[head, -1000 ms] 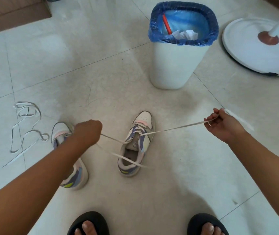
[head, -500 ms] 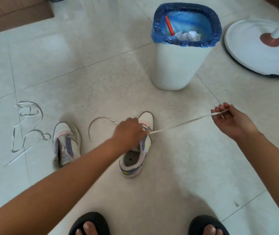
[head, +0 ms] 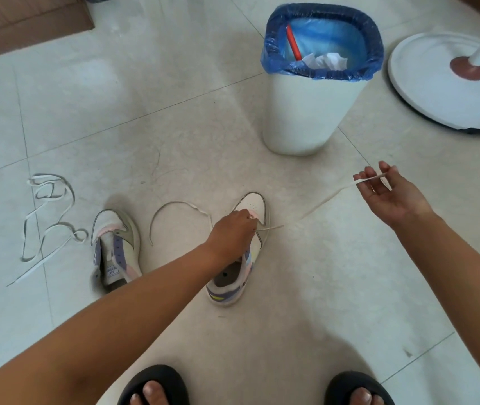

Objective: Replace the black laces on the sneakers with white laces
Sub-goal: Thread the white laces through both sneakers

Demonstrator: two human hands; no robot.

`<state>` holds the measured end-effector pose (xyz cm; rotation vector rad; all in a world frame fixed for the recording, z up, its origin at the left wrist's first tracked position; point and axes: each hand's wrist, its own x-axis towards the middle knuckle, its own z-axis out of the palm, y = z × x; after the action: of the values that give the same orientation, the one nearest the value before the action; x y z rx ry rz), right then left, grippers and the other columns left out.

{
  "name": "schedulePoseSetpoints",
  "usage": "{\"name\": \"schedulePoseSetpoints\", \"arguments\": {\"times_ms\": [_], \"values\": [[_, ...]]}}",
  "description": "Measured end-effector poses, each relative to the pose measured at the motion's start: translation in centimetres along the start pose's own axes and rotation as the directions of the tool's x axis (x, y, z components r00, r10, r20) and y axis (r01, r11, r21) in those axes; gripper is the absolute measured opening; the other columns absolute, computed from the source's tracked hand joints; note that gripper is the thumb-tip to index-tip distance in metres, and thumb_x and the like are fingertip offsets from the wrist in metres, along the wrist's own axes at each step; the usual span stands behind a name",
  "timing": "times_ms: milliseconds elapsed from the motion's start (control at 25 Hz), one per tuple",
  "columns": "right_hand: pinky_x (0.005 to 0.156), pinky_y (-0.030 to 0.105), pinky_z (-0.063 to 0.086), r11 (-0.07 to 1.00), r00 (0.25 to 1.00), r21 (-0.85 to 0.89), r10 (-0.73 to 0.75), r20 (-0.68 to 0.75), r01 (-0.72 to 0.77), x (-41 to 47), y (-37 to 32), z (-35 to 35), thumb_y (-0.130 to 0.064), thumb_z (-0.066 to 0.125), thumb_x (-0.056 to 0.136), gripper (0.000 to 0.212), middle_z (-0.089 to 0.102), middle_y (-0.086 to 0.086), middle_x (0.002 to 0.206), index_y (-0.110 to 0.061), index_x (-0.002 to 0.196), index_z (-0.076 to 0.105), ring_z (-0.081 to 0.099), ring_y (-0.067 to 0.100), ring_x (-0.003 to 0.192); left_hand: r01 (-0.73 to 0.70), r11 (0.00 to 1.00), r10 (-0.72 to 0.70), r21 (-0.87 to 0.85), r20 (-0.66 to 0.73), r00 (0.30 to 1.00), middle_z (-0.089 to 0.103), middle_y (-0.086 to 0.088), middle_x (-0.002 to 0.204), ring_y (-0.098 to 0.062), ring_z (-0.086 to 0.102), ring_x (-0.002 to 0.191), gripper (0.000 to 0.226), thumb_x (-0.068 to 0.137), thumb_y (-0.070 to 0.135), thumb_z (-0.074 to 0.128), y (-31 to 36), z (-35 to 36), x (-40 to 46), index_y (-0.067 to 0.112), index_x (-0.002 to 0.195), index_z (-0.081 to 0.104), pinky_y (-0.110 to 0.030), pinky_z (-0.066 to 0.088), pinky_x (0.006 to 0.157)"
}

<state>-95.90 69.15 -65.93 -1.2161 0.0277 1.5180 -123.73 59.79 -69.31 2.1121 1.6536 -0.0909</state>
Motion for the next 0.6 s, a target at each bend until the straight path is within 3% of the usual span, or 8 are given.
{"name": "schedulePoseSetpoints", "arguments": {"times_ms": [120, 200, 280, 360, 400, 480, 600], "values": [[0.083, 0.037, 0.047, 0.924, 0.993, -0.366, 0.121, 0.001, -0.112, -0.6, 1.8, -0.2, -0.029, 0.042, 0.100, 0.025, 0.058, 0.009, 0.092, -0.012, 0.087, 0.055, 0.056, 0.021, 0.087, 0.137, 0.930, -0.193, -0.342, -0.134, 0.972, 0.064, -0.010, 0.082, -0.022, 0.058, 0.073, 0.024, 0.093, 0.014, 0.050, 0.3, -1.3, 0.0, 0.000, 0.084, 0.066, -0.030, 0.040, 0.063], [0.086, 0.037, 0.042, 0.727, 0.975, -0.665, 0.221, -0.005, -0.168, -1.8, 4.7, -0.3, -0.019, 0.046, 0.098, 0.019, 0.057, 0.008, 0.084, -0.012, 0.083, 0.055, 0.054, 0.019, 0.077, 0.208, 0.784, -0.343, -0.585, -0.130, 0.930, 0.065, -0.003, 0.069, -0.016, 0.060, 0.063, 0.028, 0.093, 0.020, 0.054, 0.1, -2.9, 0.3, 0.001, 0.079, 0.069, -0.025, 0.047, 0.061], [0.076, 0.029, 0.044, 0.495, 0.960, -0.864, 0.274, 0.057, -0.090, -3.6, 8.2, 0.6, -0.012, 0.053, 0.094, 0.010, 0.060, 0.007, 0.084, -0.008, 0.092, 0.062, 0.054, 0.016, 0.074, 0.226, 0.554, -0.431, -0.802, -0.044, 0.901, 0.069, -0.001, 0.070, -0.016, 0.066, 0.064, 0.024, 0.092, 0.019, 0.059, -0.1, -4.5, 0.7, 0.004, 0.077, 0.070, -0.022, 0.054, 0.064], [0.071, 0.021, 0.045, 0.305, 0.912, -0.939, 0.319, 0.257, 0.158, -4.9, 11.3, 2.2, -0.012, 0.059, 0.091, 0.018, 0.064, 0.004, 0.094, -0.007, 0.107, 0.066, 0.058, 0.010, 0.080, 0.213, 0.290, -0.469, -0.933, 0.055, 0.881, 0.070, -0.005, 0.070, -0.018, 0.069, 0.064, 0.019, 0.091, 0.016, 0.061, -0.1, -5.7, 0.8, 0.005, 0.077, 0.068, -0.025, 0.059, 0.062], [0.073, 0.018, 0.046, 0.263, 0.865, -0.922, 0.344, 0.366, 0.285, -5.3, 12.5, 3.2, -0.014, 0.061, 0.090, 0.021, 0.066, 0.004, 0.099, -0.008, 0.109, 0.067, 0.060, 0.008, 0.084, 0.210, 0.204, -0.472, -0.956, 0.092, 0.877, 0.071, -0.007, 0.070, -0.018, 0.070, 0.062, 0.017, 0.091, 0.015, 0.061, -0.1, -6.0, 0.7, 0.005, 0.078, 0.067, -0.025, 0.058, 0.058], [0.081, 0.022, 0.048, 0.253, 0.786, -0.873, 0.383, 0.485, 0.416, -6.0, 14.0, 5.2, -0.018, 0.063, 0.090, 0.018, 0.068, 0.010, 0.100, -0.006, 0.101, 0.069, 0.061, 0.013, 0.086, 0.211, 0.083, -0.475, -0.974, 0.148, 0.867, 0.070, -0.009, 0.072, -0.018, 0.070, 0.060, 0.014, 0.091, 0.013, 0.061, -0.2, -6.1, 0.5, 0.002, 0.082, 0.066, -0.024, 0.057, 0.054], [0.081, 0.026, 0.044, 0.308, 0.764, -0.858, 0.398, 0.508, 0.410, -6.0, 14.4, 5.9, -0.024, 0.062, 0.090, 0.015, 0.067, 0.003, 0.088, -0.014, 0.082, 0.069, 0.057, 0.010, 0.083, 0.180, -0.162, -0.524, -0.970, 0.239, 0.817, 0.069, -0.010, 0.074, -0.018, 0.069, 0.063, 0.013, 0.091, 0.011, 0.060, -1.9, -6.2, 0.5, 0.001, 0.084, 0.063, -0.024, 0.056, 0.054]]}}
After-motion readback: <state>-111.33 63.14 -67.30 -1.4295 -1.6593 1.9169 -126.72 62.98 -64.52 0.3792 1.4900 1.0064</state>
